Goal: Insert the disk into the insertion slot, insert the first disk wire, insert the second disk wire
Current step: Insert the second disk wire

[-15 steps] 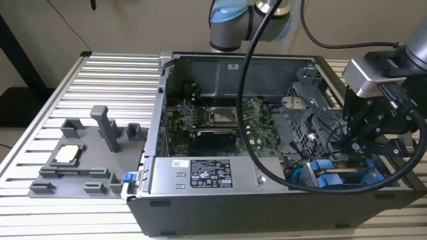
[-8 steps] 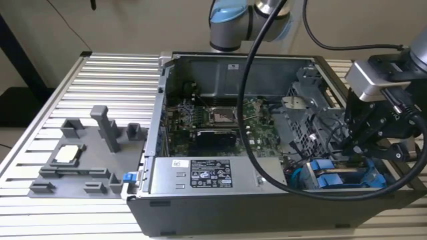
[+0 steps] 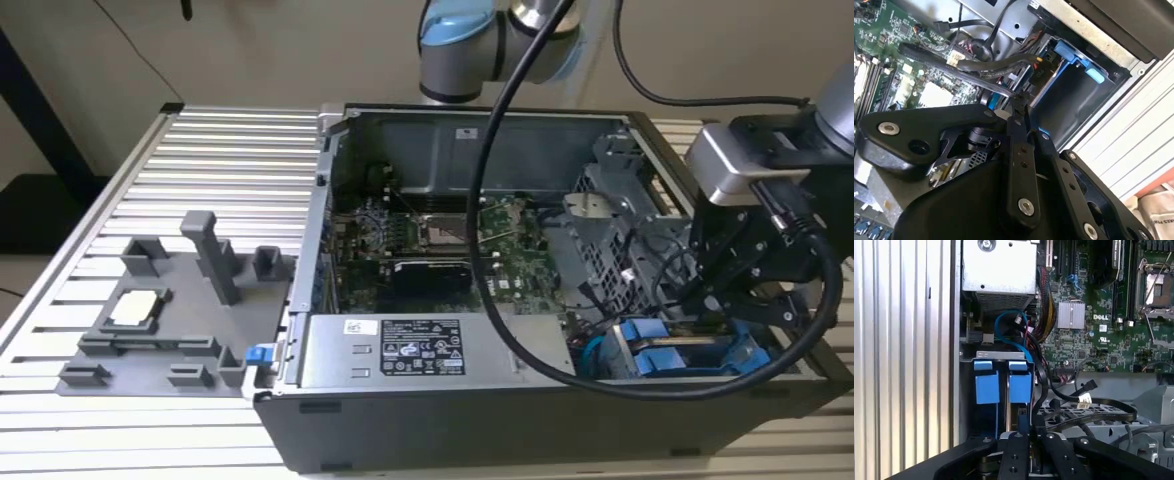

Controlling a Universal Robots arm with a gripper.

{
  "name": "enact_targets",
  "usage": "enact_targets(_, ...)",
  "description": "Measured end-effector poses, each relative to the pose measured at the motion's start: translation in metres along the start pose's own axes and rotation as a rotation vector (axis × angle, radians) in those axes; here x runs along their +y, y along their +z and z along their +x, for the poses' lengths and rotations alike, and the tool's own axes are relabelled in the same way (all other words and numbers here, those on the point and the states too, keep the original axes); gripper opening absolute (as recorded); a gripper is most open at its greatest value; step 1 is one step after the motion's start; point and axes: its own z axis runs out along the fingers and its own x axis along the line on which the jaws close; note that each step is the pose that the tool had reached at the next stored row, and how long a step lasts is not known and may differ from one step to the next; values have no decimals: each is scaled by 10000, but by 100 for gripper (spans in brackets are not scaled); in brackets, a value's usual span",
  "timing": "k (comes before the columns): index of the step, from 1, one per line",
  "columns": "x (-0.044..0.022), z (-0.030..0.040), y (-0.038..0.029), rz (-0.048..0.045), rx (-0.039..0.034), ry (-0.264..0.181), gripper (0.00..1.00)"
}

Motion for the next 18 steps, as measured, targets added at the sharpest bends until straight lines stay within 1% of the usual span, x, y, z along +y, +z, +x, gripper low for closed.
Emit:
enact_targets(1, 0, 1, 3, 6, -6, 62, 16)
enact_targets(5, 0, 4, 15, 25, -67, 235, 16)
enact_targets(11, -18, 13, 22, 30, -66, 296, 16)
enact_targets(18, -28, 35, 66, 43, -79, 414, 16)
